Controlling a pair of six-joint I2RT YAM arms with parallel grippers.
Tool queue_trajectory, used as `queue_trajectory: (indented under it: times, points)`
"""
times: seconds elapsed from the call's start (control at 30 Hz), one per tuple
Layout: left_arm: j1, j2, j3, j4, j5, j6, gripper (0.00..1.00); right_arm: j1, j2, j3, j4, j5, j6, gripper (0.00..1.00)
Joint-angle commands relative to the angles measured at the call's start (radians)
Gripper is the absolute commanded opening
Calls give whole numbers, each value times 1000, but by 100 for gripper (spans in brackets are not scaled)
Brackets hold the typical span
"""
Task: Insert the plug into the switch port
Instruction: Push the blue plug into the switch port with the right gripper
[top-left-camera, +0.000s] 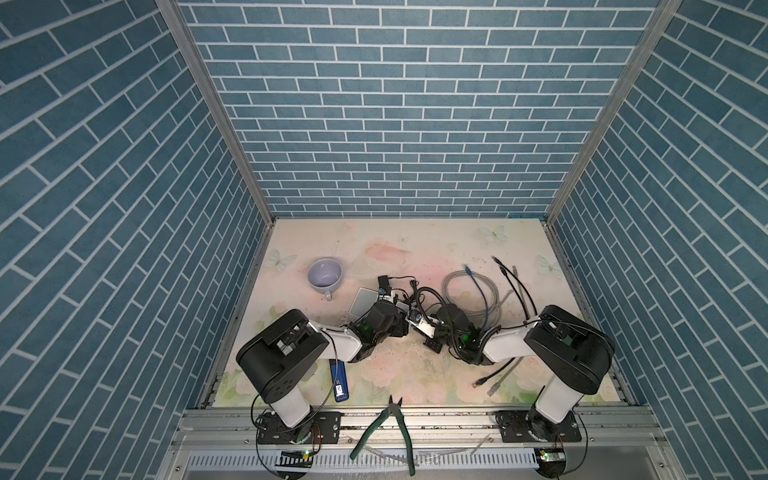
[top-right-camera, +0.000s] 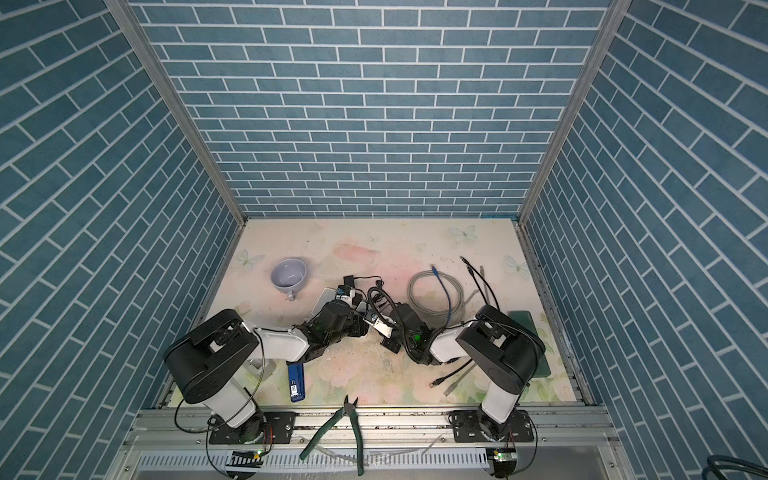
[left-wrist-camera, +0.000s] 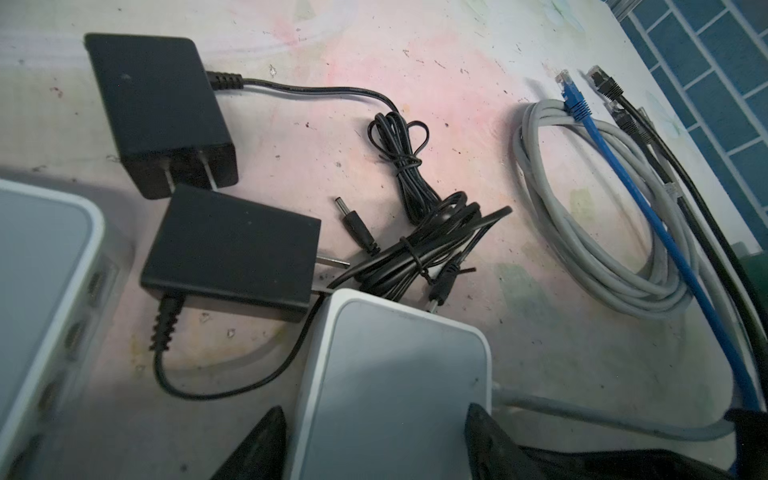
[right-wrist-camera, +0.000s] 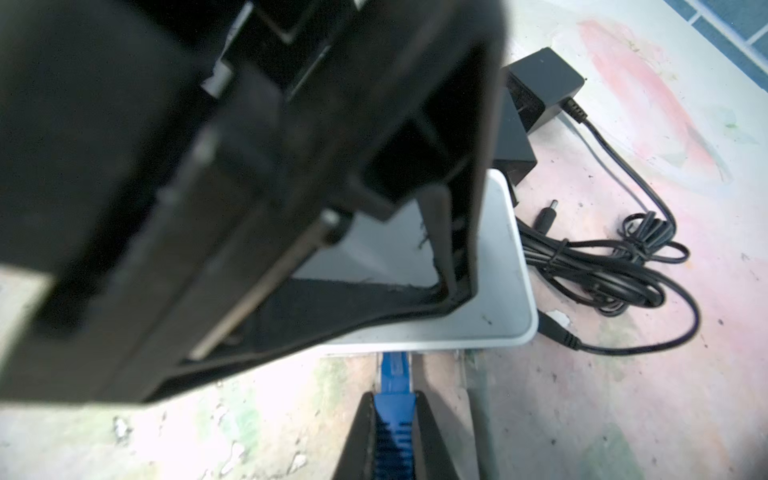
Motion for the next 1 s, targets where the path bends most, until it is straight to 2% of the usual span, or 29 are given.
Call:
queue_trajectory:
  times: [0.0,0.33,0.7,0.83,0.97]
  points:
    - [-100,61,23,-120,340,2,68,27,18,68,202,-117,6,0]
    - [-128,72,29,-45,411,8,68,27,40,132,261,-168,38,0]
    - [-161,81,28,116,469,6,68,28,52,165,270,-217,65,0]
    - [-164,66,21,116,453,9,68,28,44,146,277,-192,63,0]
    - [-163,23,12,49,386,34,69,27,15,103,272,-147,52,0]
